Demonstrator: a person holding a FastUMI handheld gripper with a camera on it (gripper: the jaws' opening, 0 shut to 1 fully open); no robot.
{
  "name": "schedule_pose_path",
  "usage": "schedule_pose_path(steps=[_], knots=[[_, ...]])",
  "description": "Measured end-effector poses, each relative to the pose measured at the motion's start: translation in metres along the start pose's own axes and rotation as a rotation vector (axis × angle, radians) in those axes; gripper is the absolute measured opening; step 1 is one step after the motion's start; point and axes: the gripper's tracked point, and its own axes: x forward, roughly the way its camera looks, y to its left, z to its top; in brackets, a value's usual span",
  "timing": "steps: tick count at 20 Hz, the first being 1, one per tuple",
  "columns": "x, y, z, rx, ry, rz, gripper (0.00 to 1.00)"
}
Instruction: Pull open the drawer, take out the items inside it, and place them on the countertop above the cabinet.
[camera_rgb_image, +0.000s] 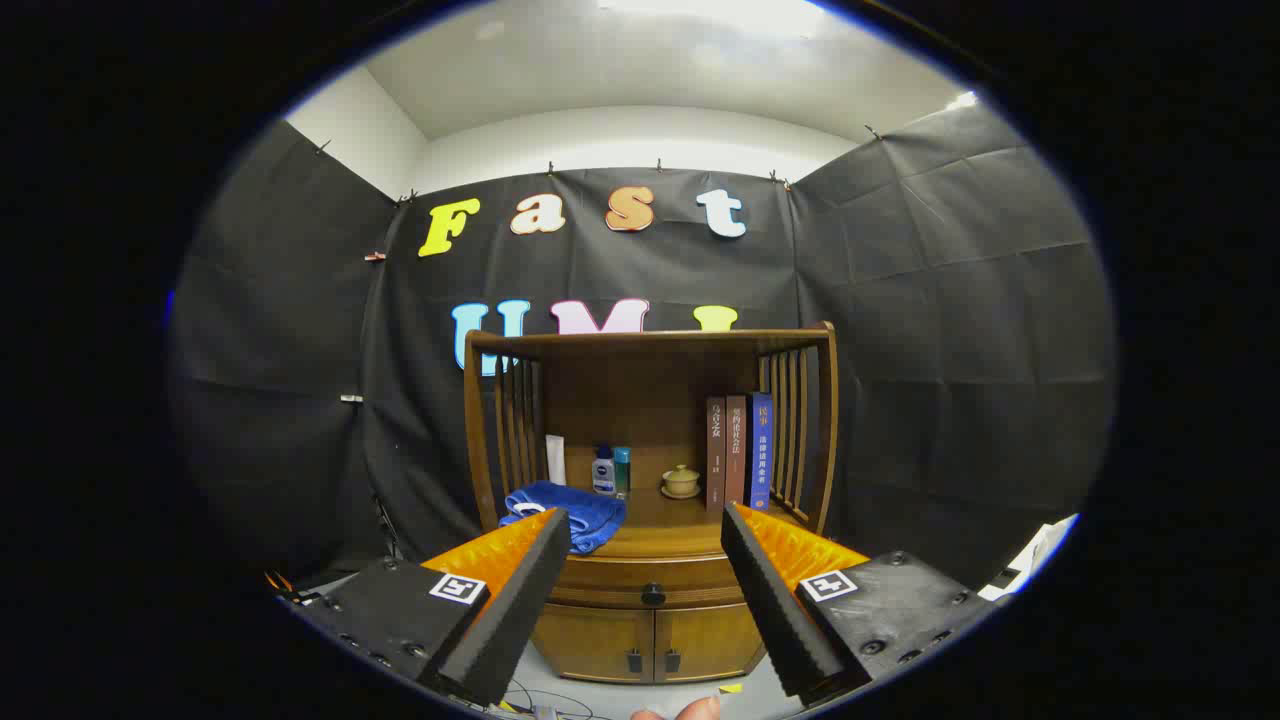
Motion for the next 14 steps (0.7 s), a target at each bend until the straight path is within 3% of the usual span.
schedule_pose_path(steps=[14], knots=[[-0.0017,-0.0035,0.0022,-0.006,-0.018,-0.01,0.98]])
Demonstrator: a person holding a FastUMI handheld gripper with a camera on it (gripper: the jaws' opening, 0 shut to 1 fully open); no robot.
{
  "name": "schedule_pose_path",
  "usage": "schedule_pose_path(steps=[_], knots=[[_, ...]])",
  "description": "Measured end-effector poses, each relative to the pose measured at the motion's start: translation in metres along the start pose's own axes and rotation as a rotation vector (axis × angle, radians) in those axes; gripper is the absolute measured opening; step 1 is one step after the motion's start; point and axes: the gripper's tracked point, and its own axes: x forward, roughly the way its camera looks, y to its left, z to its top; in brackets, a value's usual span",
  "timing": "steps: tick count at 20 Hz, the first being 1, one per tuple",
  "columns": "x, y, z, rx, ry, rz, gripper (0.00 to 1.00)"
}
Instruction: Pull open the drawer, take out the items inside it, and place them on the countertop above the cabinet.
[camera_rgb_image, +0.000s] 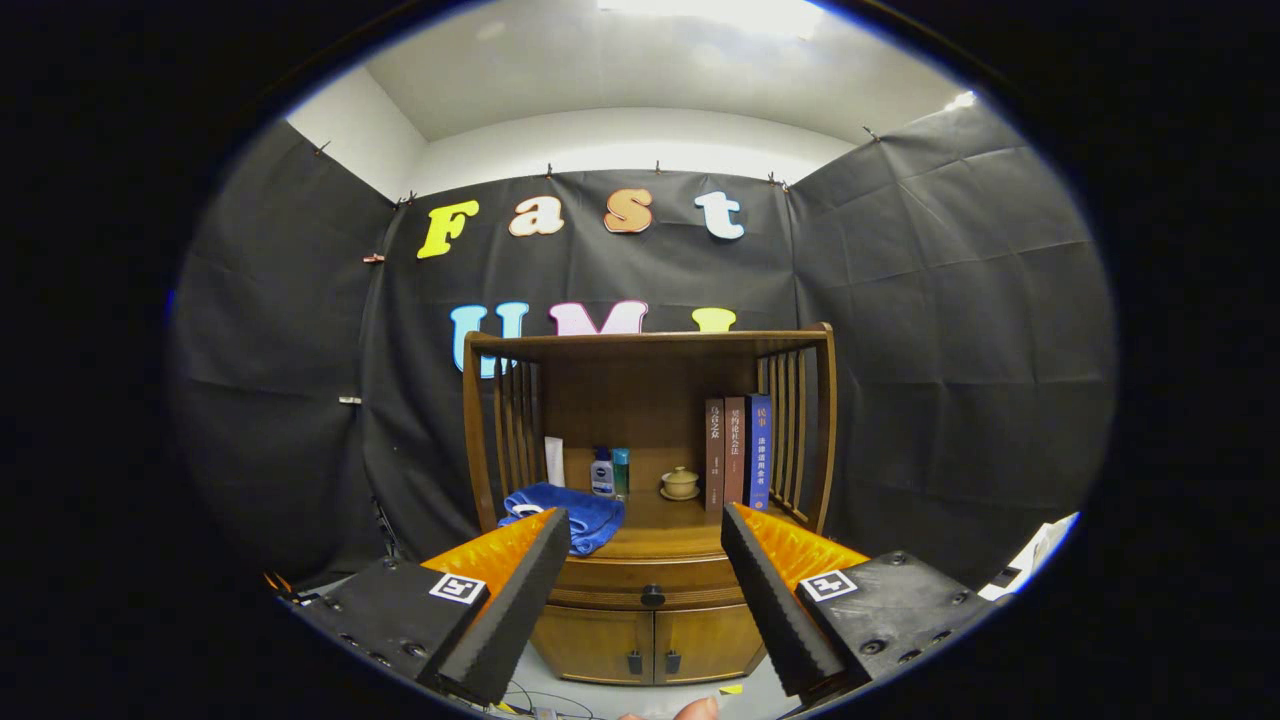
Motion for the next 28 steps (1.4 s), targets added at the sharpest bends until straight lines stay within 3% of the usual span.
schedule_pose_path(steps=[12,21,28], knots=[[0.017,-0.001,-0.024,-0.018,0.01,0.008,0.98],[0.089,0.003,-0.069,0.041,-0.021,0.033,0.98],[0.144,0.007,-0.145,0.032,0.03,0.016,0.98]])
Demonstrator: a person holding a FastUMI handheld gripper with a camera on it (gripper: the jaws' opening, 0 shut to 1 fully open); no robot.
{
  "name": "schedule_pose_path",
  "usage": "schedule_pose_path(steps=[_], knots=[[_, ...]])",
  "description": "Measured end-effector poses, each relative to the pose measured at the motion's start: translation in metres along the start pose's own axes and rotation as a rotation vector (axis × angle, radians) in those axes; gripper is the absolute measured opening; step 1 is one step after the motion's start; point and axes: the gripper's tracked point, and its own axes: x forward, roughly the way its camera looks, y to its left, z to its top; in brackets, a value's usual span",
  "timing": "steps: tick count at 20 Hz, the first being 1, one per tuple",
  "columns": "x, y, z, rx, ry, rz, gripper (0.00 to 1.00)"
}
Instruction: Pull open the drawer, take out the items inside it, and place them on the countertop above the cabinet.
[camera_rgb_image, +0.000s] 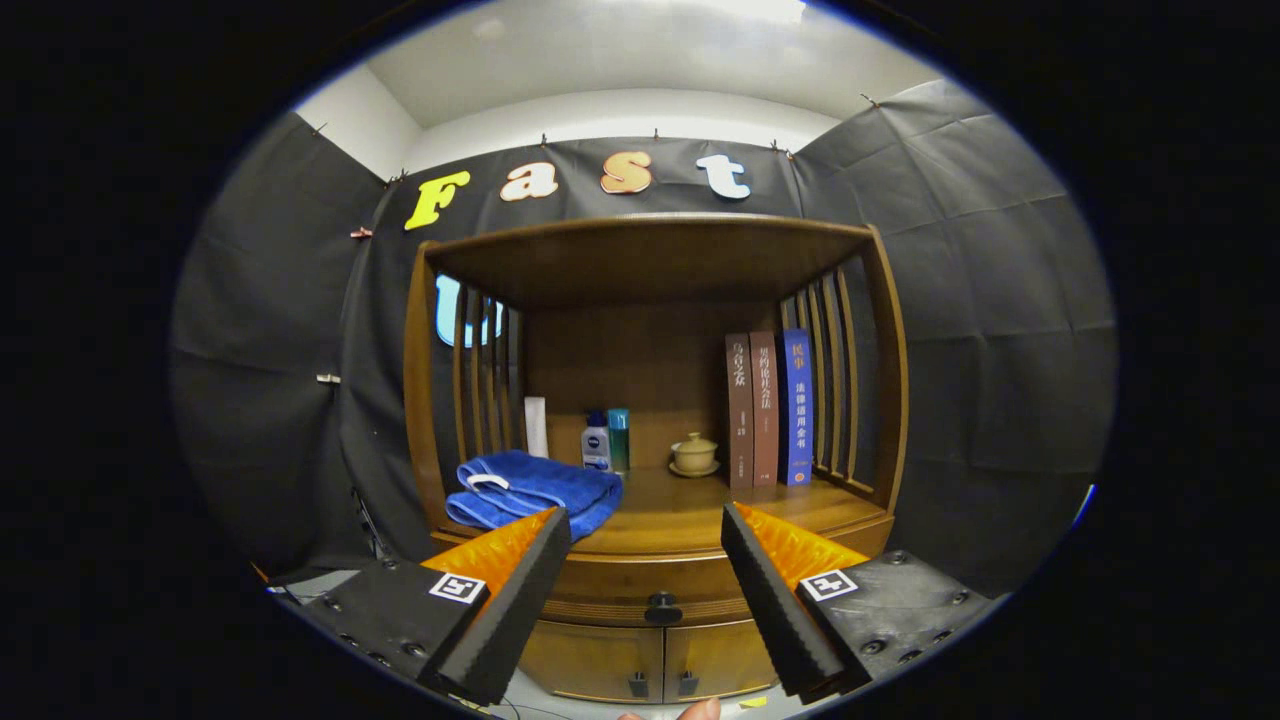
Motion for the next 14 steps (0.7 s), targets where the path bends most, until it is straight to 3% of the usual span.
schedule_pose_path(steps=[6,13,14], knots=[[0.044,0.002,-0.09,0.049,0.146,-0.018,0.98],[0.066,-0.012,-0.154,-0.005,0.264,-0.05,0.98],[0.068,-0.013,-0.16,-0.007,0.284,-0.049,0.9]])
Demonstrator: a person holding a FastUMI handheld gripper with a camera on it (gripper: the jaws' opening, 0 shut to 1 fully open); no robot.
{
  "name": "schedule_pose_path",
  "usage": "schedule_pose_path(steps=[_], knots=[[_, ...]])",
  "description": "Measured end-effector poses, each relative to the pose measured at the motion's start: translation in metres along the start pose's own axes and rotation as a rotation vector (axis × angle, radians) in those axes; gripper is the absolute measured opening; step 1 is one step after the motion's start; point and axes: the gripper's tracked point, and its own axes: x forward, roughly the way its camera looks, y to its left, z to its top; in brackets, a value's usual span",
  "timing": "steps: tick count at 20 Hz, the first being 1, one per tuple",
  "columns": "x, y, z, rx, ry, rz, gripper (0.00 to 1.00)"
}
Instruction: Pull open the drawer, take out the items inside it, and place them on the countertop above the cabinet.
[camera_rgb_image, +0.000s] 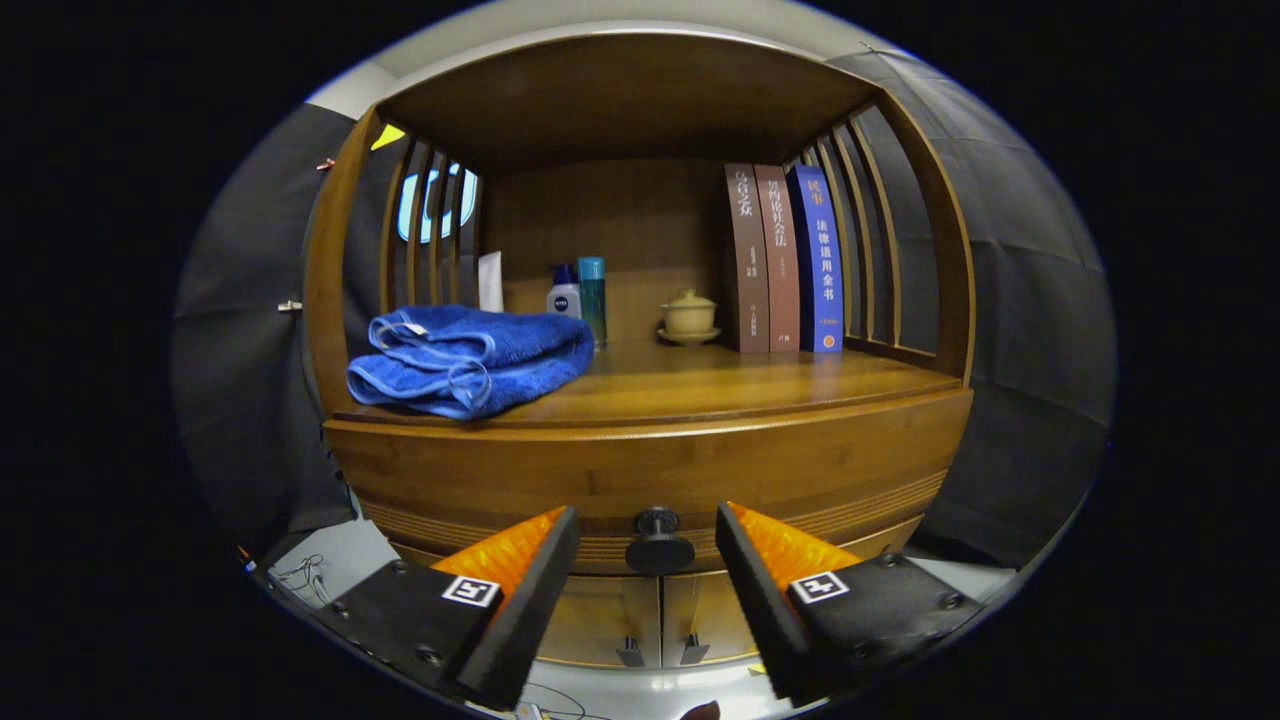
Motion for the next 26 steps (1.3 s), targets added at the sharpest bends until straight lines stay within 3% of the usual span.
schedule_pose_path(steps=[6,9,12,18,26], knots=[[0.015,-0.008,-0.017,0.017,0.052,-0.023,0.54],[0.013,-0.009,-0.017,-0.007,0.034,-0.025,0.47],[0.013,-0.007,-0.015,-0.039,0.012,-0.006,0.33],[-0.006,-0.011,-0.019,-0.025,0.027,0.015,0.32],[-0.071,-0.014,-0.032,0.034,0.037,0.027,0.33]])
